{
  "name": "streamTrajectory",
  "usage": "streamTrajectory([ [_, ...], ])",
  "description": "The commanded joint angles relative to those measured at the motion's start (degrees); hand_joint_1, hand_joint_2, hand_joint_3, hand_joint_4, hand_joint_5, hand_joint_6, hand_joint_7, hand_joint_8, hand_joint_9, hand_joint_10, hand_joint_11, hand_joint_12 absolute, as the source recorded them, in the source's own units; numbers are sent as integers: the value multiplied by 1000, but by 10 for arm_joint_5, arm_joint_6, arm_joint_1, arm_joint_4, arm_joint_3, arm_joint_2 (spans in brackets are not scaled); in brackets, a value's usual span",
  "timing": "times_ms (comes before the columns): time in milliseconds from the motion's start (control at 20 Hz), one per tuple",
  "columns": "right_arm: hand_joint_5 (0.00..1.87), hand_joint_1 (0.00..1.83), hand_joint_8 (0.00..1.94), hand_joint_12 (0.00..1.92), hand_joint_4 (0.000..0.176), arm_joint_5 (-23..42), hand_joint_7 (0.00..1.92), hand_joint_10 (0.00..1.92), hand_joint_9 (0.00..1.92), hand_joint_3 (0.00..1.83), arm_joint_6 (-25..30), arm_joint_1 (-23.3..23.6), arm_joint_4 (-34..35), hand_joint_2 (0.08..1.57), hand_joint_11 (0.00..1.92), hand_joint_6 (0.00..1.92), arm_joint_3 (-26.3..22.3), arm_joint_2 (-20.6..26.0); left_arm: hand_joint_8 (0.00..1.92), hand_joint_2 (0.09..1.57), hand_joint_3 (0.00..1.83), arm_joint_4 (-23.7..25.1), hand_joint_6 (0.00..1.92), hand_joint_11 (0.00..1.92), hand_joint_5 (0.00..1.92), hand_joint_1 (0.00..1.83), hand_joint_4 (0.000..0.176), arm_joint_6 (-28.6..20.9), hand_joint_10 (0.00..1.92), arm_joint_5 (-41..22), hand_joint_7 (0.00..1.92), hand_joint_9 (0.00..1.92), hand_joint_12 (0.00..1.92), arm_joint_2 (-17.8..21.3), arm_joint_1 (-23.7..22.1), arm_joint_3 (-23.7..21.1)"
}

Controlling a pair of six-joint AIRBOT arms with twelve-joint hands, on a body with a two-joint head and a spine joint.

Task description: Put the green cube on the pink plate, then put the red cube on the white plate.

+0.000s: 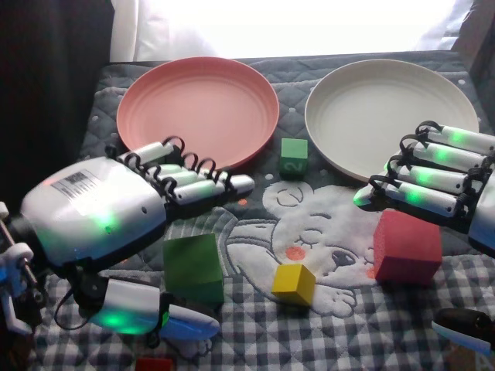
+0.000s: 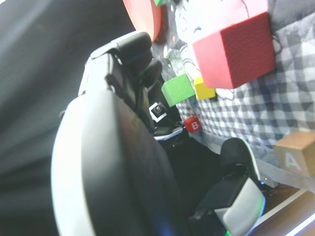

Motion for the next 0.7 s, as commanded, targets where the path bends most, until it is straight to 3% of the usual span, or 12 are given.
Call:
streamTrajectory([
  [0,56,682,575,1482,0,-68,222,921,38,761,-1,8,11,535,0,749,1,0,13,920,7,-1,9,0,209,404,45,-1,43,-49,303,354,1137,-6,-7,3],
  [100,51,704,566,1502,0,-68,209,925,1,780,-1,8,11,508,0,736,1,-1,16,933,7,-1,15,0,238,406,14,-1,53,-34,328,391,1195,-14,-7,8],
  [150,52,714,564,1496,0,-68,207,910,0,778,-1,8,11,503,0,725,1,-1,10,935,5,-1,10,0,234,407,22,-1,50,-28,323,391,1219,-17,-7,11],
  [200,45,707,558,1509,0,-68,196,892,0,787,-1,8,11,504,0,712,1,-1,8,936,3,-1,7,0,242,410,8,-1,53,-14,329,404,1293,-25,-7,18],
  [300,49,725,556,1493,0,-68,188,904,0,775,-1,8,11,514,0,705,1,-1,12,940,3,-1,11,0,258,425,0,-1,62,-4,344,423,1343,-29,-7,22],
  [400,62,712,560,1513,0,-68,210,919,17,778,-1,8,11,514,0,697,1,0,5,944,3,-1,3,0,247,392,1,-1,63,18,334,419,1315,-37,-7,29],
  [450,50,748,554,1518,0,-68,196,917,3,778,-1,9,11,510,0,689,1,-1,4,949,4,-1,3,0,248,376,12,-1,61,23,335,412,1301,-38,-7,31],
  [500,47,734,547,1480,0,-68,195,919,7,769,-1,9,11,526,0,681,1,-1,16,983,12,-1,12,0,276,377,1,-1,74,30,372,434,1332,-41,-7,34],
  [550,50,732,545,1456,0,-68,195,922,4,756,-1,9,11,548,0,678,1,-1,28,1031,18,-1,21,0,319,432,0,-1,95,30,418,462,1370,-42,-7,35],
  [600,50,739,544,1427,0,-68,196,922,3,749,-1,9,11,570,0,675,1,-1,66,1176,11,-1,52,49,480,577,0,-1,176,28,563,551,1421,-43,-7,37],
  [650,58,714,549,1468,0,-68,211,928,23,749,-1,9,11,573,0,688,1,-1,98,1259,4,-1,47,130,611,710,0,-1,417,24,687,563,1449,-43,-8,38],
])
